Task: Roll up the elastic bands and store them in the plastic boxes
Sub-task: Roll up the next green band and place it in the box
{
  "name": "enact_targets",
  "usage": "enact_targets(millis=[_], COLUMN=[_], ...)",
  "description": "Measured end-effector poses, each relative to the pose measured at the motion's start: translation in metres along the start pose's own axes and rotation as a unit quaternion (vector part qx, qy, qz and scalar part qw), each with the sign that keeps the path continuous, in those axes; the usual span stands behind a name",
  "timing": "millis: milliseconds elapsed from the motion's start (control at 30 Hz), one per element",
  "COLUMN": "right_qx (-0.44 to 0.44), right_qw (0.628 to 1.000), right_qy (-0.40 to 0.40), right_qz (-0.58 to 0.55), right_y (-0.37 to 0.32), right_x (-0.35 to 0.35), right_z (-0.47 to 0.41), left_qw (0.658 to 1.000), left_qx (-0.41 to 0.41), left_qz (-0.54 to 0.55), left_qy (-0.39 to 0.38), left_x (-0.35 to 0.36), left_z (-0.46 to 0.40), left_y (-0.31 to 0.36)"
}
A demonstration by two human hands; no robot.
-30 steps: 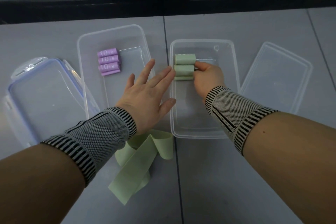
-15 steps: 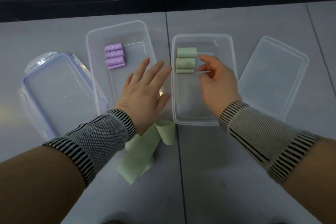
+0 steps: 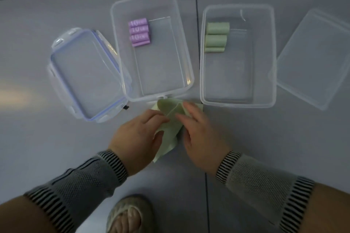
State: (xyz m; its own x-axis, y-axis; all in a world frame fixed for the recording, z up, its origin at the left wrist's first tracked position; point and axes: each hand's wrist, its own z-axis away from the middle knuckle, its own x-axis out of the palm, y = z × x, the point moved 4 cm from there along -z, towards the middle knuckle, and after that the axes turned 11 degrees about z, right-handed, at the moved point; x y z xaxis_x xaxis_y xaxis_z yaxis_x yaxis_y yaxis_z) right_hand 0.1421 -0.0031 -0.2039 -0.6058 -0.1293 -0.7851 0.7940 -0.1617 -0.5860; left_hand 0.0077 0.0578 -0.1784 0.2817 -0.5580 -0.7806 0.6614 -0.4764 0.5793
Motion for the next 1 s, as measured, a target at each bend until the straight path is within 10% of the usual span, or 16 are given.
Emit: enact_targets(millis=[167,1000], right_qx=[0.078,0.174], right_qw=[0.997,0.978], right_qy=[-0.018,-0.01], right_qz=[0.017,0.111], right_y=[0.007,0.062], right_x=[-0.003,-0.026], right_z=[-0.004,0.059], left_qw=[0.99,0.951], left_qx=[-0.14,-0.255], left_qz=[0.011,0.145], left_qy=[0.012,0.093], left_x=[0.012,0.04], left_z=[0.007,0.018], left_y=[-0.006,0.007])
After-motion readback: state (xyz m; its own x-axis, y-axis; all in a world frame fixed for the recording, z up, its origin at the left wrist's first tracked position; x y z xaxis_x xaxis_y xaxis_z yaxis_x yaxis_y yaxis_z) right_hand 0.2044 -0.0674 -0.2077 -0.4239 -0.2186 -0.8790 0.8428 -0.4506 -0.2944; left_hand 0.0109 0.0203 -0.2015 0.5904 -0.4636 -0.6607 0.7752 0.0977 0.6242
